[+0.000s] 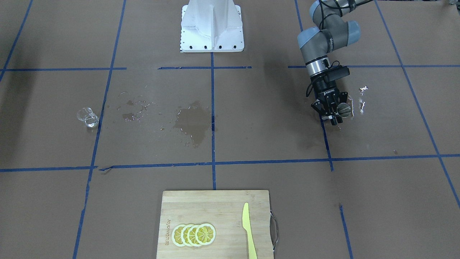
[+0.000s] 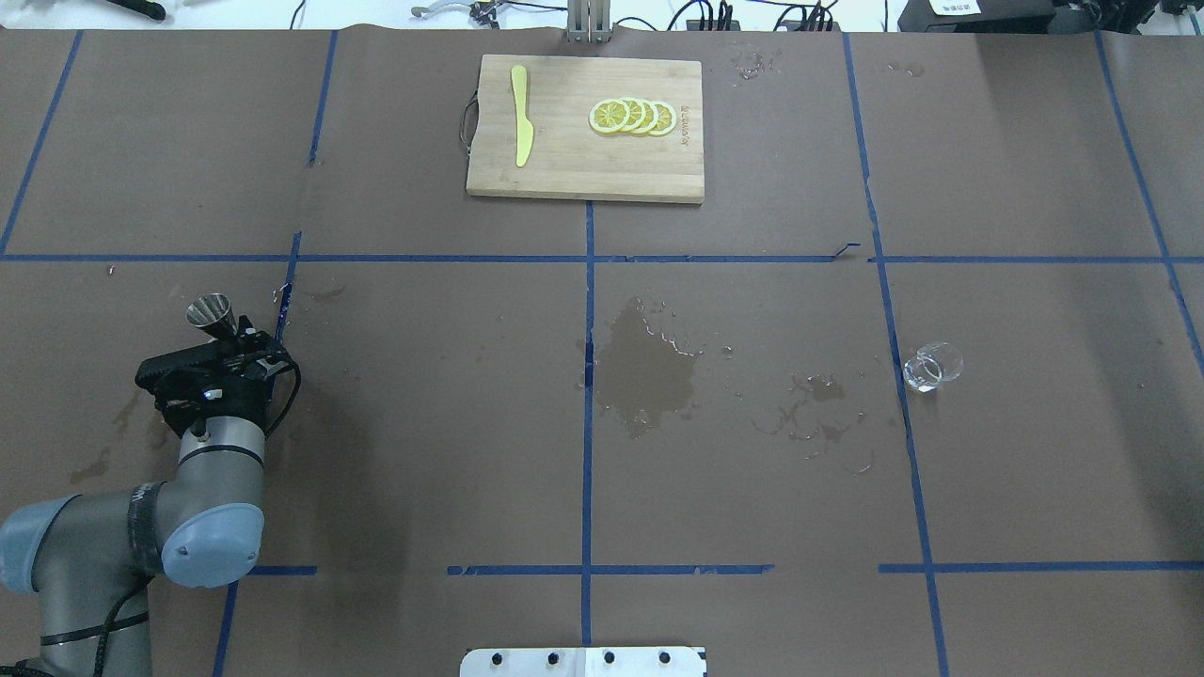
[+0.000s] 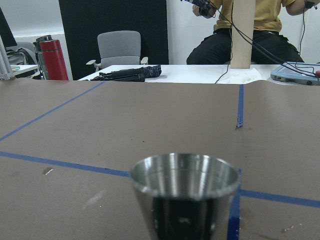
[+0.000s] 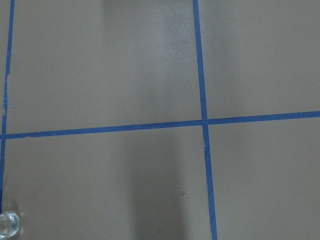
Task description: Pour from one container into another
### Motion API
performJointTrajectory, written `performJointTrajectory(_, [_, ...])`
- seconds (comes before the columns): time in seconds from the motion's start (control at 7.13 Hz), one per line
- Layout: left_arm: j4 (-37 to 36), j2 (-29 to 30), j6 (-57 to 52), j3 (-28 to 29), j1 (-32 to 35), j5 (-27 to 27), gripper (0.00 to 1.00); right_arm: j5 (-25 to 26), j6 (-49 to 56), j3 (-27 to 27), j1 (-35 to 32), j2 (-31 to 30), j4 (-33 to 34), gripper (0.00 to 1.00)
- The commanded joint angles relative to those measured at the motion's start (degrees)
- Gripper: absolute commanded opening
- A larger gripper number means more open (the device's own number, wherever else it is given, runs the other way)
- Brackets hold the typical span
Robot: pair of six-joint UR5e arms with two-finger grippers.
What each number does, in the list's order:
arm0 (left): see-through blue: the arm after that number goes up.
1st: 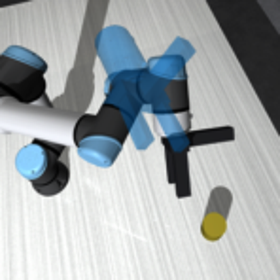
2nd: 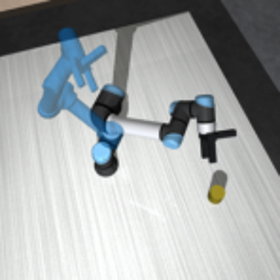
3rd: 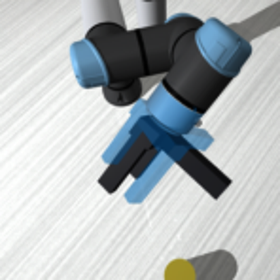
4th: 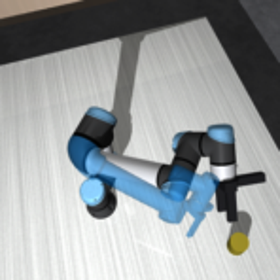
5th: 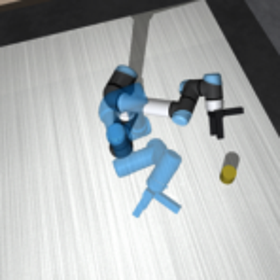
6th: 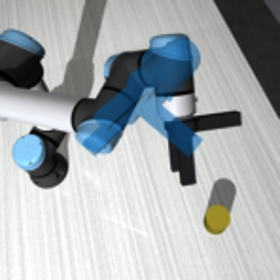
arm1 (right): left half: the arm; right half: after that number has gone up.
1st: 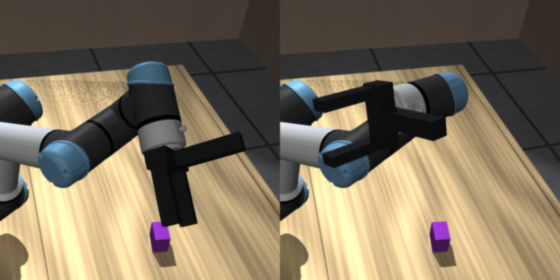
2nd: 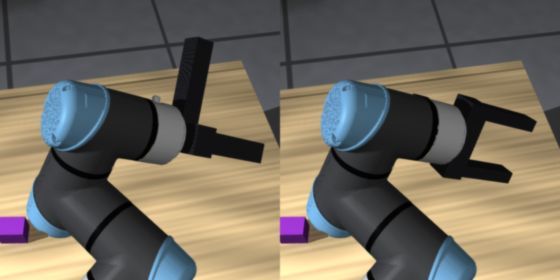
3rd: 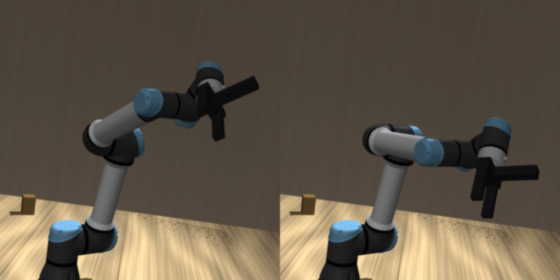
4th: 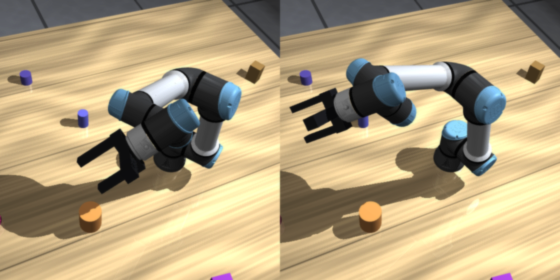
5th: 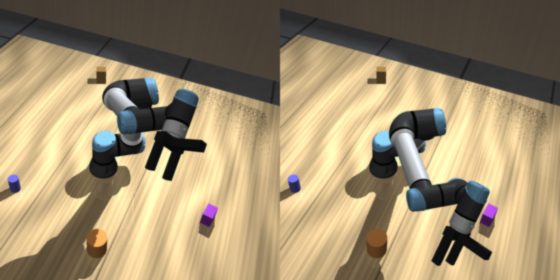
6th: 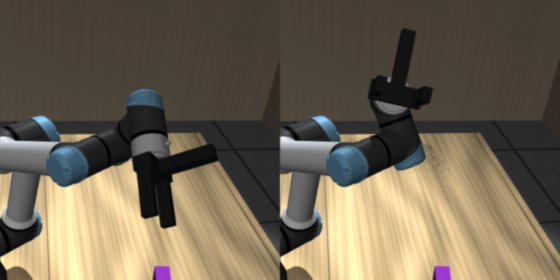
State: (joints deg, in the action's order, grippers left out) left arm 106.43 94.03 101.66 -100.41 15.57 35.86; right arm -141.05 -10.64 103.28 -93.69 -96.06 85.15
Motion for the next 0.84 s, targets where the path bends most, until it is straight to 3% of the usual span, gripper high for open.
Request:
performJointTrajectory(0.0, [0.0,-0.07,-1.71,-5.19,0.42,0.0,0.0,-0.1,-0.09,0.17,0.0,0.09,-0.07,1.0])
performJointTrajectory(0.14, [0.53,0.01,-7.99,-8.88,1.12,0.09,0.0,-0.1,-1.22,0.78,0.17,0.18,-0.07,1.0])
performJointTrajectory(0.42, [9.45,1.5,-15.48,-9.1,1.13,0.18,0.0,0.77,-8.31,6.47,5.51,0.44,-0.07,1.0])
performJointTrajectory(0.7, [25.58,2.12,-33.44,-8.05,1.04,0.79,0.0,5.75,-19.18,12.01,14.45,2.54,-0.07,1.0])
